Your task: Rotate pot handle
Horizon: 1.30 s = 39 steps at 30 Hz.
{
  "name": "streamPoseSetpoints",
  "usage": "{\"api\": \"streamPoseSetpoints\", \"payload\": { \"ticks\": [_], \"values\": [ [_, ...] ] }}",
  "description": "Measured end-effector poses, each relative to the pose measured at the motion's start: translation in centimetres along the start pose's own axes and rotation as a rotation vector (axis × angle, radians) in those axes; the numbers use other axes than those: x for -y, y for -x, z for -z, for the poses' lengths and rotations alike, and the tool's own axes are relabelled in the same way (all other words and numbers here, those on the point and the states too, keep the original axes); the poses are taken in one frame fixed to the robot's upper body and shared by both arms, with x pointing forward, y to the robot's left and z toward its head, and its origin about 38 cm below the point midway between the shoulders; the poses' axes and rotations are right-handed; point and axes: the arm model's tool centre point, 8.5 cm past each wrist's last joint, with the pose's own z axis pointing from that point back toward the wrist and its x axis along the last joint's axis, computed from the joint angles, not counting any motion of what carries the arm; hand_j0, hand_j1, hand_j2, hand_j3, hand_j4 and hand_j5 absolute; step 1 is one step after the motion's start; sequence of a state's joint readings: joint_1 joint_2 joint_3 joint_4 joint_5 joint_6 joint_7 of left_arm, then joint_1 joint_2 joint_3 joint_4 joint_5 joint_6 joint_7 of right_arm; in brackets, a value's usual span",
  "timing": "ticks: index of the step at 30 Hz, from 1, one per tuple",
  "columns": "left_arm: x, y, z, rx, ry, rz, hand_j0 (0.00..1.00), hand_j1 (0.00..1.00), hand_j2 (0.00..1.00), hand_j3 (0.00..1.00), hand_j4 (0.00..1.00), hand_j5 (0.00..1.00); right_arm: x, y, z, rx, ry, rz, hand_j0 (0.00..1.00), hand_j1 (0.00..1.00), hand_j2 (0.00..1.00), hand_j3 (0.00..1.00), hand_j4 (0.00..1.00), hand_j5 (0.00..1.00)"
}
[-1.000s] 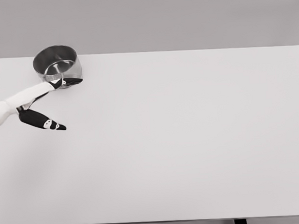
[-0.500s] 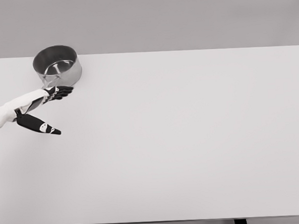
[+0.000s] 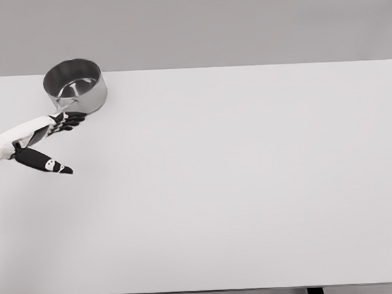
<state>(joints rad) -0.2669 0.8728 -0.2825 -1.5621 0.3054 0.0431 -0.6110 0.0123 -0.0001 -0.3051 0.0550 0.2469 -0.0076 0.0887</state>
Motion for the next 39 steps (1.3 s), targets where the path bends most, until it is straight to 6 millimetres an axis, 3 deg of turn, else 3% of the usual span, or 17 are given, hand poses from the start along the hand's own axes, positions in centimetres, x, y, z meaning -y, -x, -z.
{"api": "streamPoseSetpoints", "payload": {
  "ticks": [17,39],
  "values": [
    [-0.5,1.0,-0.3,-0.024,-0.018,-0.018,1.0,1.0,1.0,1.0,1.0,1.0,0.0,0.0,0.0,0.0,0.0,0.0,1.0,1.0,1.0,1.0,1.0,1.0],
    [-2.5,3.9,-1.7,-0.1,-0.088,-0.062,1.0,1.0,1.0,1.0,1.0,1.0,0.0,0.0,0.0,0.0,0.0,0.0,1.0,1.0,1.0,1.0,1.0,1.0]
  ]
}}
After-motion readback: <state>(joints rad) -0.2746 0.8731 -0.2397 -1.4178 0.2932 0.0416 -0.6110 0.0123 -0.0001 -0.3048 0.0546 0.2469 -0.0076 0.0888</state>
